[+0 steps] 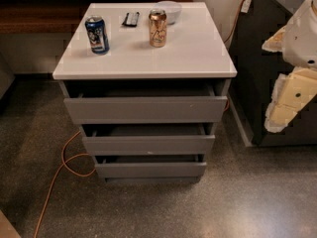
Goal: Open middle drawer
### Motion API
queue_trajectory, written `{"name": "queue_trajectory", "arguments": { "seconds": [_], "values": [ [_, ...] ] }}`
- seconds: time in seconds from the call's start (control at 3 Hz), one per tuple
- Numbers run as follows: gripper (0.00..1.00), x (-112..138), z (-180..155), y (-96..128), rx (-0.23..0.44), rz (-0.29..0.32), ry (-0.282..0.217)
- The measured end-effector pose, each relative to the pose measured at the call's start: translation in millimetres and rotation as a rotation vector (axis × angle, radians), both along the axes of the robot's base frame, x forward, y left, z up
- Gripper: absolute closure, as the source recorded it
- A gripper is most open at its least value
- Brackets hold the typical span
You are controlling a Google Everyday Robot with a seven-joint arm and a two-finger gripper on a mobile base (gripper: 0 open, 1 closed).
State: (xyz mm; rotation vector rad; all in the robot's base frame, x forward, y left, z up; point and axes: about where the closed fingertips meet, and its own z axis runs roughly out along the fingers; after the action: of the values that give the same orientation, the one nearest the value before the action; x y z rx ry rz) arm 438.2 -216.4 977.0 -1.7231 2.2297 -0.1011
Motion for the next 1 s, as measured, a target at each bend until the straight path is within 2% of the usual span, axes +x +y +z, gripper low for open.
{"name": "queue_trajectory", "arguments": {
  "seconds": [0.33, 1.0],
  "values": [
    [0.00, 0.2, 0.3, 0.2, 0.001, 0.000, -0.002],
    [0.00, 11.4, -41.9, 15.2, 0.052, 0.010, 0.009]
  ]
}}
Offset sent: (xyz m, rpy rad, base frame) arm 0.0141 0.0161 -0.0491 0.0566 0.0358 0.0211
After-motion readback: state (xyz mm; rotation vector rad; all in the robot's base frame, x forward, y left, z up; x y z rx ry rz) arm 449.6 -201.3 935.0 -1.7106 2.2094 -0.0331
